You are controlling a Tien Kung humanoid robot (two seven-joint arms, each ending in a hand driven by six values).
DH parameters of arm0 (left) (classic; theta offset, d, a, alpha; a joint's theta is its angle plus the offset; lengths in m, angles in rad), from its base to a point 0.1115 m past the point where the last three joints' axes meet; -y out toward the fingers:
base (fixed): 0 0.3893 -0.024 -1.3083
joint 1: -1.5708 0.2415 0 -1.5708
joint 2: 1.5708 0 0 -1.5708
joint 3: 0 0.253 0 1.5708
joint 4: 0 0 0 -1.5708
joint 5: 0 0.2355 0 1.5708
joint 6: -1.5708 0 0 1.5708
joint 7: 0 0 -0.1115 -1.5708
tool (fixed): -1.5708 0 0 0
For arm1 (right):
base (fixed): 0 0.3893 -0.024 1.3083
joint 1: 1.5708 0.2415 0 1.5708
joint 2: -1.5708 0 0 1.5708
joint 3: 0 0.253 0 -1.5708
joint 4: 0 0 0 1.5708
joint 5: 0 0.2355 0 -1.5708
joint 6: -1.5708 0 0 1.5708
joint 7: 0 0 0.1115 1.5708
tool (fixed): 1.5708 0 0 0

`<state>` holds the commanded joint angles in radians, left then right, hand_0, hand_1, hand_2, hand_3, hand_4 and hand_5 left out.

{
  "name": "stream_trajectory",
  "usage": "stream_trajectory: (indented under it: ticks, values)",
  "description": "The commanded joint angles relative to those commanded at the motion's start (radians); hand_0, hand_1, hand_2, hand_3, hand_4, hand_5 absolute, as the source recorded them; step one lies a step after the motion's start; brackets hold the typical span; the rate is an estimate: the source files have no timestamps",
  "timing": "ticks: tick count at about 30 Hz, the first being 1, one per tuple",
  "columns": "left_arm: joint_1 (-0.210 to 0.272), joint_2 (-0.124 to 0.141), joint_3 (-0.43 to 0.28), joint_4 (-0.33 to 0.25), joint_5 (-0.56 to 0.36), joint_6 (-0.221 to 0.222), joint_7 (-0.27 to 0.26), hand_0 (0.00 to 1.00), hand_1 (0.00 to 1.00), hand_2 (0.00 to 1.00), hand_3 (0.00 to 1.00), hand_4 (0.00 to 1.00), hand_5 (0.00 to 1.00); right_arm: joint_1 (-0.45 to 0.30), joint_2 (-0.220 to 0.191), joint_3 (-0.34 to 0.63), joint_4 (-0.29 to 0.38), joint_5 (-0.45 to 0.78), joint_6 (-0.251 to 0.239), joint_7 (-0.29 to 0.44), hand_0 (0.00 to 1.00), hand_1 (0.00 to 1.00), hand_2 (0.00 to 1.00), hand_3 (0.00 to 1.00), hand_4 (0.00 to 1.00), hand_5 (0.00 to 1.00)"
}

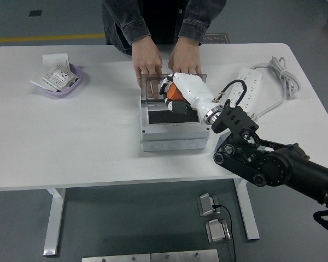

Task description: Pick up the cylinder from the cube,place it in the box,flap close box

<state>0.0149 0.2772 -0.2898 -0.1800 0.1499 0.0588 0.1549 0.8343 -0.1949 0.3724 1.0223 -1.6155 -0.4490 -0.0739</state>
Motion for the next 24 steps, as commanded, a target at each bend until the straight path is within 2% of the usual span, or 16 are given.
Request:
stream_trajectory:
  ticks: [12,18,24]
  values:
    - [-0.004,0.001,0.015,0.000,-0.011,0.000,-0.001,0.612,0.653,0.610,0.612,0.670,0.204,0.085,0.028,-0.229,-0.091,0.077,0.004,0.066,0.002,0.021,0.196,0.179,0.002,0.002]
    - [-0.004,0.000,0.013,0.000,-0.007,0.000,0.000,0.612,0.653,0.610,0.612,0.670,0.204,0.107,0.036,-0.255,-0.122,0.105,0.005,0.084,0.002,0.021,0.196,0.179,0.002,0.002]
    - [-0.005,-0.001,0.011,0.000,-0.004,-0.001,0.000,0.612,0.654,0.610,0.612,0.670,0.204,0.115,0.038,-0.242,-0.137,0.114,0.022,0.104,0.002,0.022,0.202,0.184,0.002,0.002]
